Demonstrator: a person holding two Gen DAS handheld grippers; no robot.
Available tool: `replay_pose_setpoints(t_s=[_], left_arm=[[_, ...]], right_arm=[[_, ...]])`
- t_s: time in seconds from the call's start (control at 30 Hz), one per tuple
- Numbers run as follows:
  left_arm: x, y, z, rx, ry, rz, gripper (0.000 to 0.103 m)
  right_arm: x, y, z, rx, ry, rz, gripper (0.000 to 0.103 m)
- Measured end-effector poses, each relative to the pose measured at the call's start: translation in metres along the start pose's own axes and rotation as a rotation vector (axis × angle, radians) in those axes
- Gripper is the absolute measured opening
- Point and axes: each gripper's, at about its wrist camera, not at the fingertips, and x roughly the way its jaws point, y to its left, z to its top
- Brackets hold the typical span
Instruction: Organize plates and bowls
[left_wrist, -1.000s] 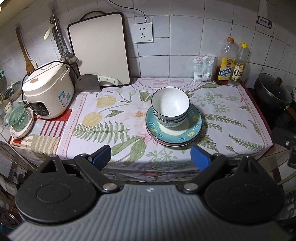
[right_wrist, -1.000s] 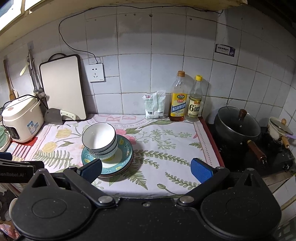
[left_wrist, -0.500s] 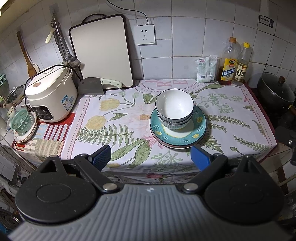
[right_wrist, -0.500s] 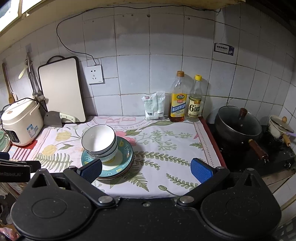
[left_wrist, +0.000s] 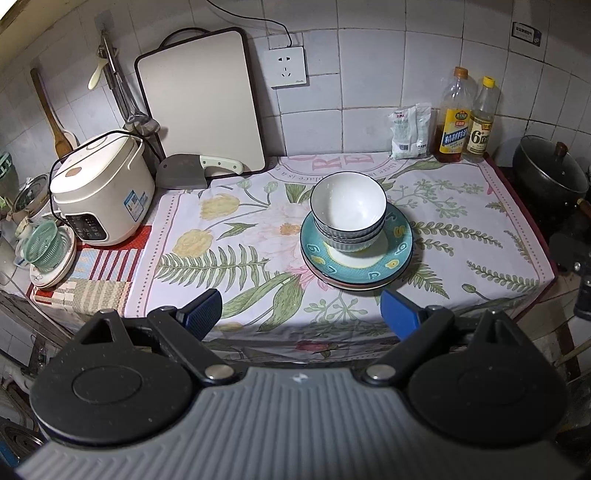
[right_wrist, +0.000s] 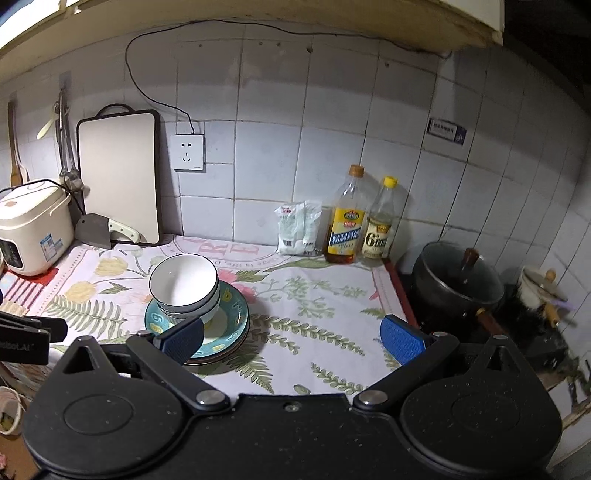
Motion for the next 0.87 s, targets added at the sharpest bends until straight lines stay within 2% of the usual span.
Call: replay_pose_setpoints(t_s=[0.4,0.53,0.87], left_arm=[[-0.0058,0.0047,0.0009,-0.005,-0.054,-0.033,0.093],[-0.007,0.0084,0.0026,-0.028,-0.058,-0.067,0.093],[-0.0051,0.0079,0.0012,-0.02,-0.061,-0.062,0.093]], right_arm=[[0.0035,-0.0001,0.0005,0.063,0.051,0.026,0.103],[0.0044,0.001,0.0,0.069,0.064,0.027,0.103],[0.0047,0.0025,-0.0011,0.068,0.073,0.027,0.103]])
